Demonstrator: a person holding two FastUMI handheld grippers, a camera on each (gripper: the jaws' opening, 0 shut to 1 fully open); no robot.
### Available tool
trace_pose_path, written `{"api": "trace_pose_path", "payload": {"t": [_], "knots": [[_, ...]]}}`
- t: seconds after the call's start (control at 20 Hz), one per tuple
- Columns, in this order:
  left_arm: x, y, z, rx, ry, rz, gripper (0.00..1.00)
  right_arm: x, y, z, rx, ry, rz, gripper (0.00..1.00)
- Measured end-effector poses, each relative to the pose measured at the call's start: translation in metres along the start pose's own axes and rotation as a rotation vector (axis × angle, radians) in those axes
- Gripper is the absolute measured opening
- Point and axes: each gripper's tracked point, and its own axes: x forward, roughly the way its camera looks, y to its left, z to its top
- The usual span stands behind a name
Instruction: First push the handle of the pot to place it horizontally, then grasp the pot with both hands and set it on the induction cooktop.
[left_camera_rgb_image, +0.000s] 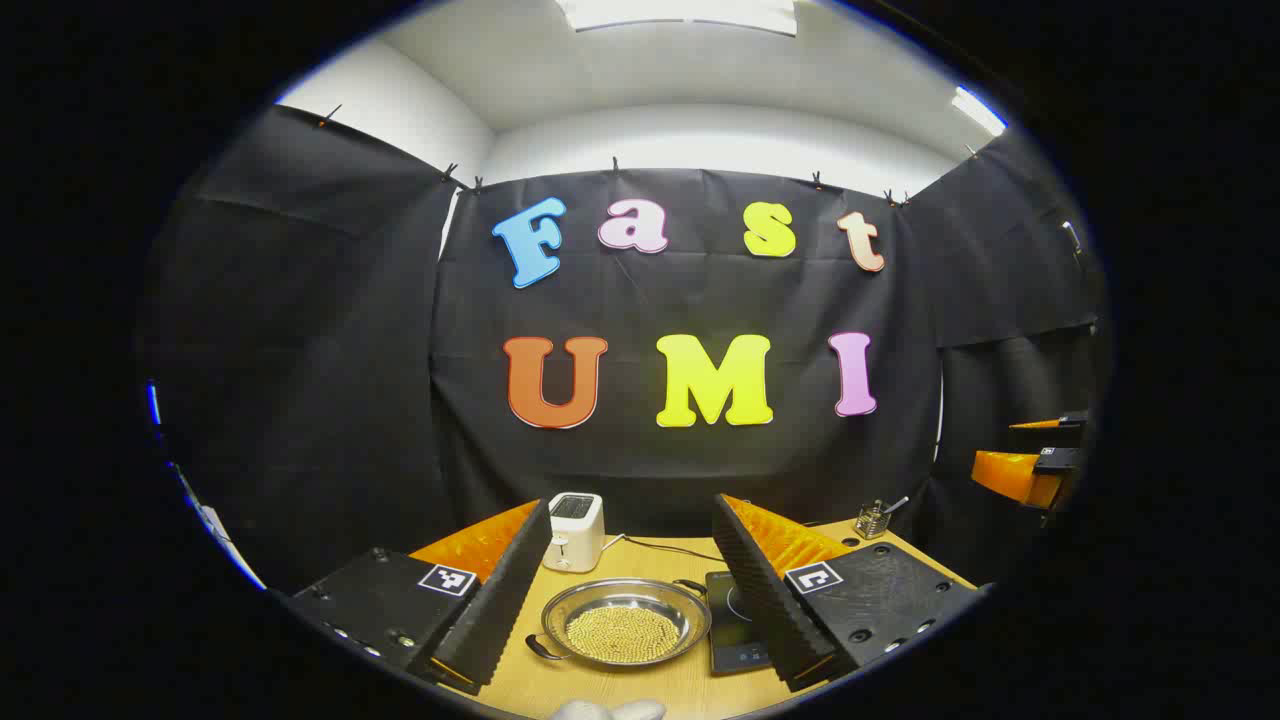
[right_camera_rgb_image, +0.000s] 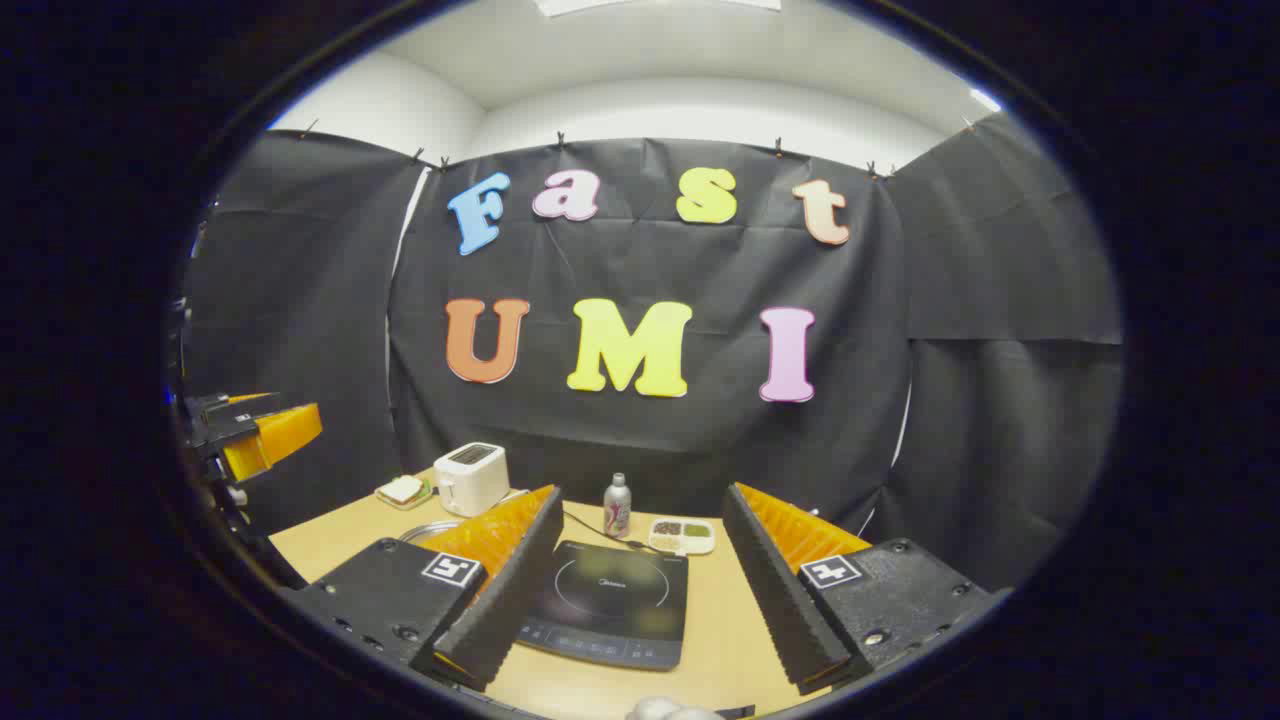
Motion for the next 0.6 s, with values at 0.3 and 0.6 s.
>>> {"api": "trace_pose_path", "payload": {"t": [0.3,0.6], "knots": [[0.004,0.0,0.006,0.026,-0.014,-0.022,0.96,-0.003,0.0,0.007,-0.006,-0.028,-0.008,1.0],[0.008,0.008,0.007,0.039,-0.029,-0.009,0.96,0.0,0.008,0.01,-0.001,-0.032,-0.006,1.0]]}}
